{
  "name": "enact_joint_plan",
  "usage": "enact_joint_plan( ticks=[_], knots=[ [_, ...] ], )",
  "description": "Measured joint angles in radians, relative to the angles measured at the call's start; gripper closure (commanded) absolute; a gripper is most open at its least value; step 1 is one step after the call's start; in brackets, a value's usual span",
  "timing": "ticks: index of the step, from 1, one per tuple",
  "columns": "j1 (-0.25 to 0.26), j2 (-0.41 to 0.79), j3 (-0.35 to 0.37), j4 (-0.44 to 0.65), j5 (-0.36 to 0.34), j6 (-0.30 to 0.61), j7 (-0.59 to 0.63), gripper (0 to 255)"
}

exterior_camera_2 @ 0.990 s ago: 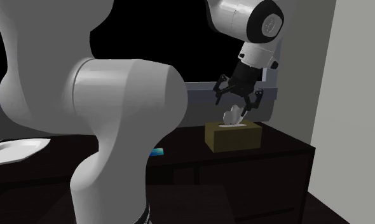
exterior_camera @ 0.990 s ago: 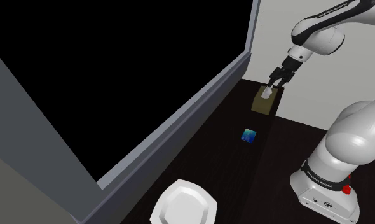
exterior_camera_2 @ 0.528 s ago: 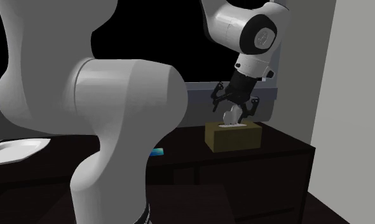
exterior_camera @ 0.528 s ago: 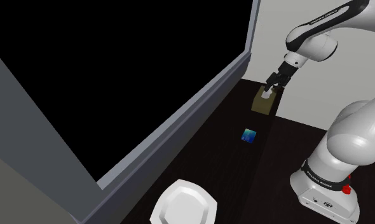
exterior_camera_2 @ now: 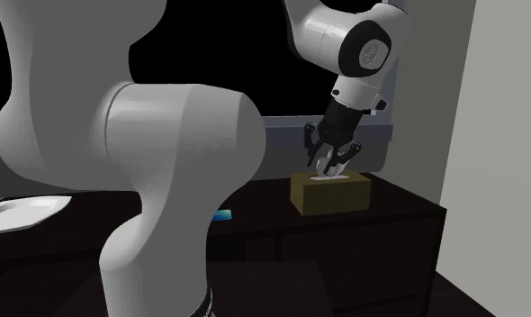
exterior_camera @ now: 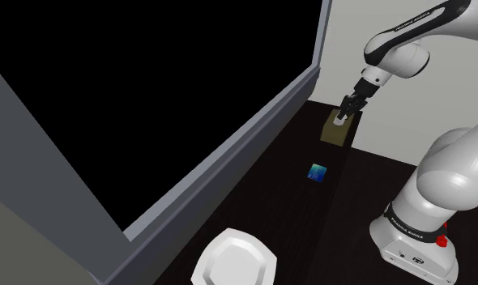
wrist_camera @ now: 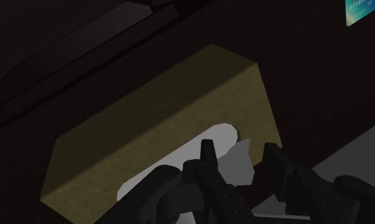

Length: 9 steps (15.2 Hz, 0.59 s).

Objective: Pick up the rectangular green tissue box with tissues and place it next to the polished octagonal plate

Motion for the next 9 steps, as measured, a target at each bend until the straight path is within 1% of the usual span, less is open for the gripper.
enact_joint_plan(
  ticks=[7, 9],
  knots=[
    [0.0, 0.002, -0.002, 0.001, 0.0, 0.003, -0.001, 255],
    [-0.01, -0.012, 0.008, 0.007, -0.013, -0.012, 0.014, 255]
  ],
)
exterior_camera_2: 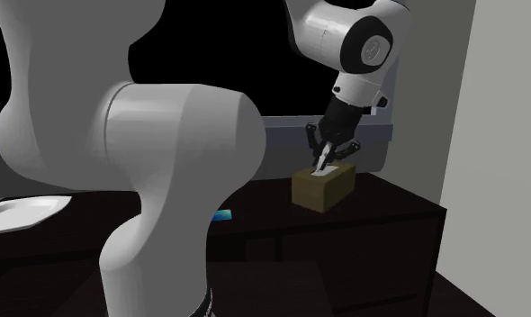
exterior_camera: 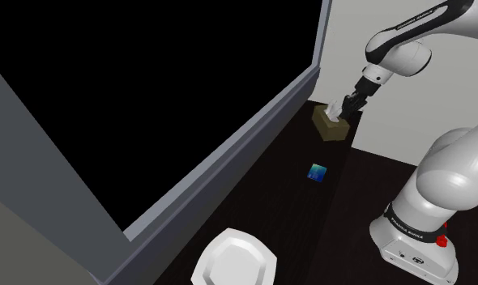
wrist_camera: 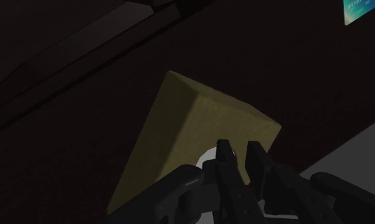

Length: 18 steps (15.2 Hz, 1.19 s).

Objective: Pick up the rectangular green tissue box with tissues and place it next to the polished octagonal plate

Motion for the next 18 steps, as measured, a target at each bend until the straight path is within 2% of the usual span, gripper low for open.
enact_joint_plan(
  ticks=[18],
  knots=[
    [-0.056, -0.123, 0.099, 0.14, -0.075, -0.233, 0.137, 255]
  ],
)
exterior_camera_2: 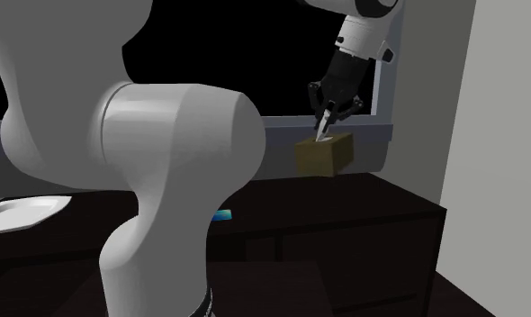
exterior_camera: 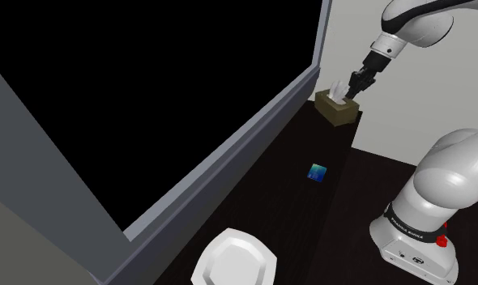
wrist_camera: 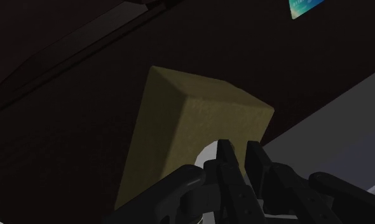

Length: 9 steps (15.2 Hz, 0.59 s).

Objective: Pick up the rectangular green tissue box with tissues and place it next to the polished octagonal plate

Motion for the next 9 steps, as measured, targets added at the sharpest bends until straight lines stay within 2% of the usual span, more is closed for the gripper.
enact_joint_plan(
  ticks=[9],
  knots=[
    [-0.003, -0.023, 0.029, 0.099, -0.006, -0.114, 0.043, 255]
  ],
)
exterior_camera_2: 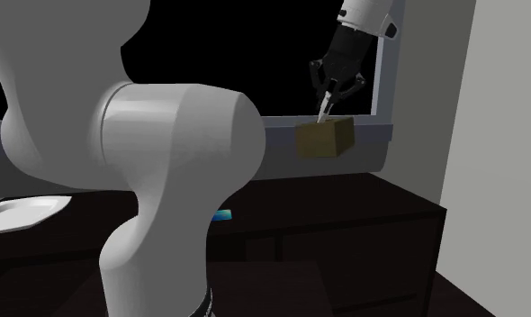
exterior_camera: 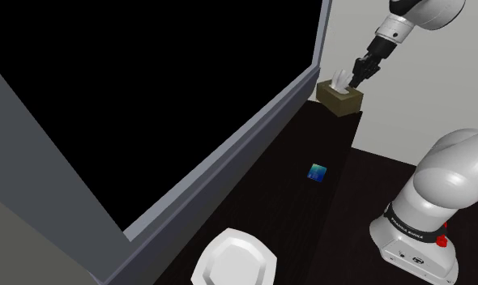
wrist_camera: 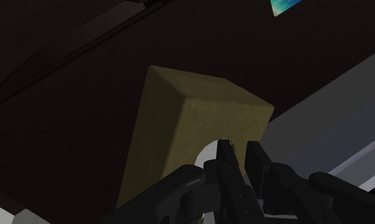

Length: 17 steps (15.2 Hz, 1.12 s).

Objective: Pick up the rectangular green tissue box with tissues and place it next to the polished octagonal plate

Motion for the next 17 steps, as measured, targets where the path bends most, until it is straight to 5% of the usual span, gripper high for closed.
enact_joint_plan(
  ticks=[17],
  knots=[
    [0.002, -0.045, 0.07, 0.155, 0.001, -0.183, 0.094, 255]
  ],
)
